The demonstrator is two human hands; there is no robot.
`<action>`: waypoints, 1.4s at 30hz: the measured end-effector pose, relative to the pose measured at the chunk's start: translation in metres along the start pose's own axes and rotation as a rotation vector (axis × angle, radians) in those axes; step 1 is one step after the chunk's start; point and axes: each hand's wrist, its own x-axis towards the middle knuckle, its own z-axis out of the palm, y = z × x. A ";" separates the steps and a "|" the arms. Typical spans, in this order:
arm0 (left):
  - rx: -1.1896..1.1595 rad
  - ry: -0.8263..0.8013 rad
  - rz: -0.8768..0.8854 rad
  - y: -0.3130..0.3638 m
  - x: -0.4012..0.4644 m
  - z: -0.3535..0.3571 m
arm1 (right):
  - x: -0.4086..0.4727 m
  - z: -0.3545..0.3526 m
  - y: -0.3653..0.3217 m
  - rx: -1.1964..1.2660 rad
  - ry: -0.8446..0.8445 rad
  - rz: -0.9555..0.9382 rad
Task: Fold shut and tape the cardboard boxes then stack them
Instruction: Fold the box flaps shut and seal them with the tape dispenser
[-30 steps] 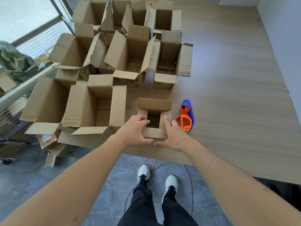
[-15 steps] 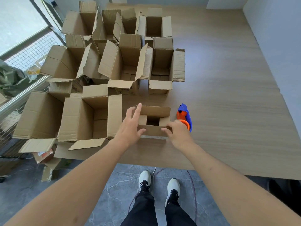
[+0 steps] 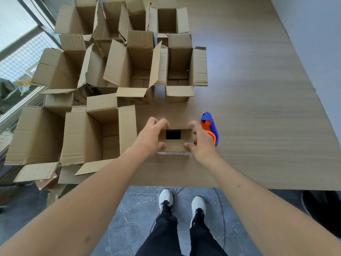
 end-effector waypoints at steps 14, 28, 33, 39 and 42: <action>0.131 -0.094 0.116 0.019 -0.026 0.020 | -0.038 0.005 0.017 -0.074 0.034 -0.028; 0.216 -0.195 0.132 0.056 -0.010 0.019 | -0.062 -0.005 0.048 0.011 -0.021 -0.113; 0.192 -0.258 0.118 0.097 0.026 0.026 | -0.072 -0.012 0.059 0.032 0.046 -0.060; 0.192 -0.458 0.173 0.131 0.059 0.062 | -0.074 -0.034 0.080 0.022 0.058 -0.015; 0.162 -0.502 0.189 0.144 0.073 0.082 | -0.074 -0.041 0.087 0.022 0.064 -0.045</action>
